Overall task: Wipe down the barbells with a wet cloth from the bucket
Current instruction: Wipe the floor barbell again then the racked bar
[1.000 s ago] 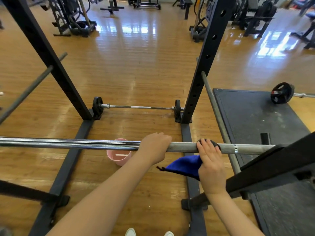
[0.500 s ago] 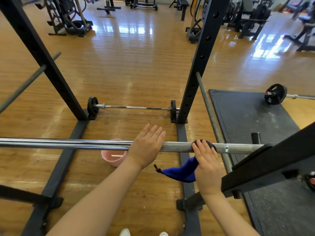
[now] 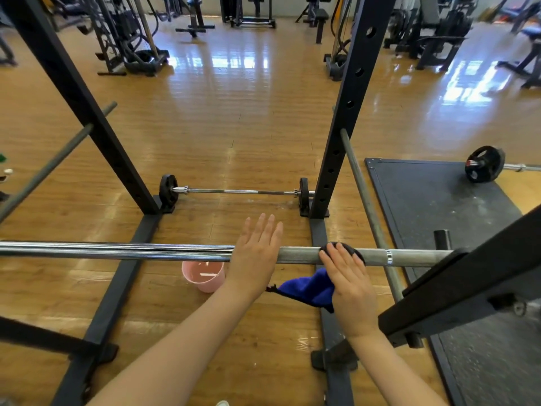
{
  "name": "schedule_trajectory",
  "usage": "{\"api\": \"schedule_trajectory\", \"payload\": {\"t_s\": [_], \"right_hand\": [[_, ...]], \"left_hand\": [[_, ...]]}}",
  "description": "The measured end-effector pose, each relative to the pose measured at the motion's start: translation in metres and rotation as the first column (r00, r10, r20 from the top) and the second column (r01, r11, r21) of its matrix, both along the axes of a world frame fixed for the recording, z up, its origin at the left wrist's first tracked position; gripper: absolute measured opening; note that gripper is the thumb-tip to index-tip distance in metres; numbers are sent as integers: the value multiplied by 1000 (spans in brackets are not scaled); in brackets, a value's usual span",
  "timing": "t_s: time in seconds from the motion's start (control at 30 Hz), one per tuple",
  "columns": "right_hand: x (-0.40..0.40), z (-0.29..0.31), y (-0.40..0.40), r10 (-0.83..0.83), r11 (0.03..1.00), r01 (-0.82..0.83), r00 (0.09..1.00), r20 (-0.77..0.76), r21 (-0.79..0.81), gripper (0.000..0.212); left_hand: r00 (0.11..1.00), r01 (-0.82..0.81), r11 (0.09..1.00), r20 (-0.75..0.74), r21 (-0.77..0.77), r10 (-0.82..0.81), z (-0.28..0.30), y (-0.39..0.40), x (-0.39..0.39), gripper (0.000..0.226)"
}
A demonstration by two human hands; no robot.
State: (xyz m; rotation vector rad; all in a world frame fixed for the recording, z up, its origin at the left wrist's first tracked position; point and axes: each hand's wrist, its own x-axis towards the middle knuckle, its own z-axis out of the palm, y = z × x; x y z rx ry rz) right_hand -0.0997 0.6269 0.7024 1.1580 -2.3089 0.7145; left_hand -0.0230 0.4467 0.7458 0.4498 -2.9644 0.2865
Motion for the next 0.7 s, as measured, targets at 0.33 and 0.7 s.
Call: {"api": "schedule_trajectory", "payload": {"t_s": [0.33, 0.7], "right_hand": [[6, -6, -24, -15, 999, 11, 998, -62, -53, 42], [3, 5, -4, 7, 997, -13, 997, 81, 74, 52]], "left_hand": [[982, 89, 986, 152, 144, -111, 13, -8, -11, 55], [987, 120, 978, 90, 173, -137, 12, -11, -1, 63]]}}
